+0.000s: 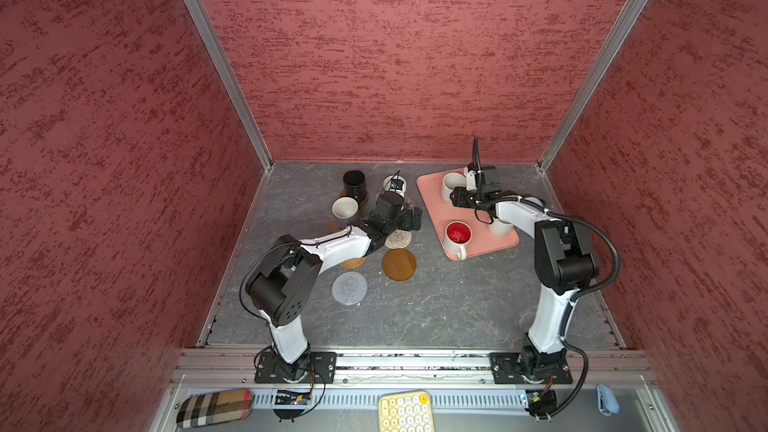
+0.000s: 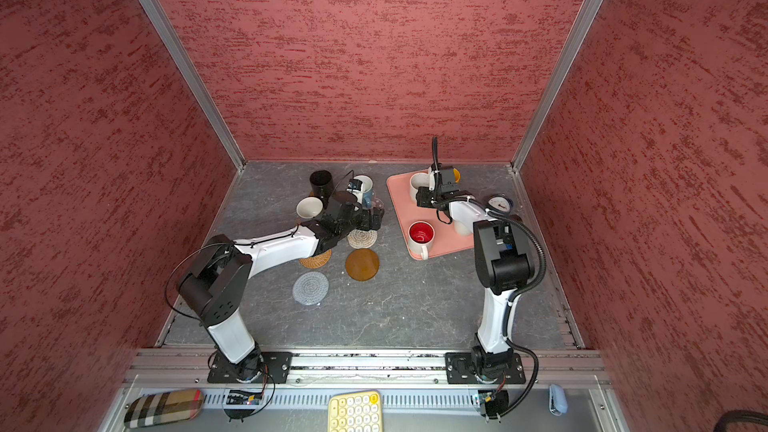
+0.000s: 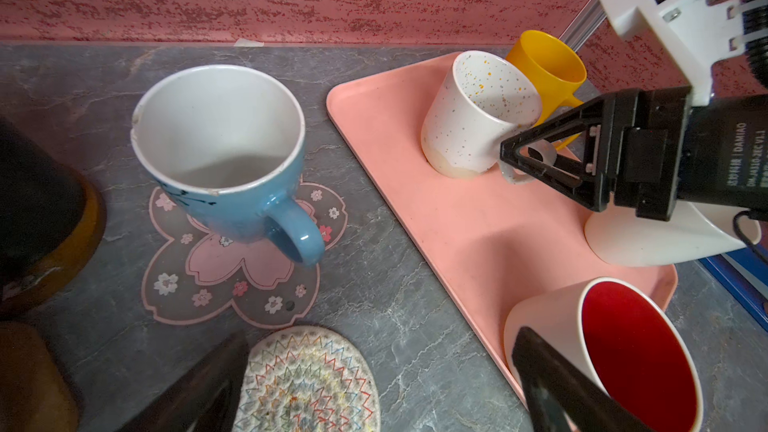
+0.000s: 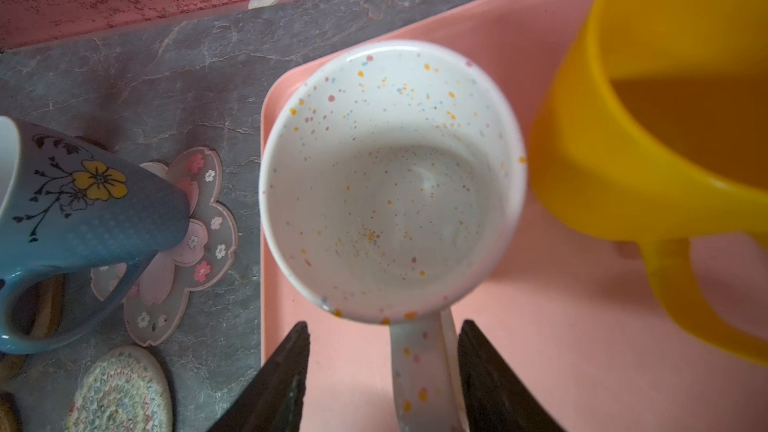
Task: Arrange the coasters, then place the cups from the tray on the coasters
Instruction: 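Lower the right gripper into the white speckled mug and close on its rim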
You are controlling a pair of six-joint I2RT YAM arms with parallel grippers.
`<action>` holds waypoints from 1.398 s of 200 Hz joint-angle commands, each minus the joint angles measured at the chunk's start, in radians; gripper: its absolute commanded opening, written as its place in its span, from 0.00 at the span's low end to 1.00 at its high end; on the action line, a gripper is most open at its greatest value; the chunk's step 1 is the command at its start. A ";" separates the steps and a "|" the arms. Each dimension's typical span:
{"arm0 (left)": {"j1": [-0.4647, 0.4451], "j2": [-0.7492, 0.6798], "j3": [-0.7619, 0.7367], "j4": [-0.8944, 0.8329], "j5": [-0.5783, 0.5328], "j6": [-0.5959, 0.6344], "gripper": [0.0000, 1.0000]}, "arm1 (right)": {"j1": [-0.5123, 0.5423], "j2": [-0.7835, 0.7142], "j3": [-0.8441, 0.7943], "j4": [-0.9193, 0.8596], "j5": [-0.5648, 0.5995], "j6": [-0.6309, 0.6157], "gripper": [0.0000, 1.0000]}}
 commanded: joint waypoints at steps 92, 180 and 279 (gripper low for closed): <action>0.001 0.001 -0.024 0.032 -0.036 0.013 1.00 | 0.006 0.077 0.073 -0.024 0.042 -0.036 0.41; 0.001 0.002 -0.025 0.032 -0.044 0.012 1.00 | 0.006 0.104 0.098 -0.036 0.065 -0.065 0.25; 0.001 -0.031 -0.044 0.027 -0.093 0.030 1.00 | 0.011 0.141 0.192 -0.078 0.056 -0.095 0.00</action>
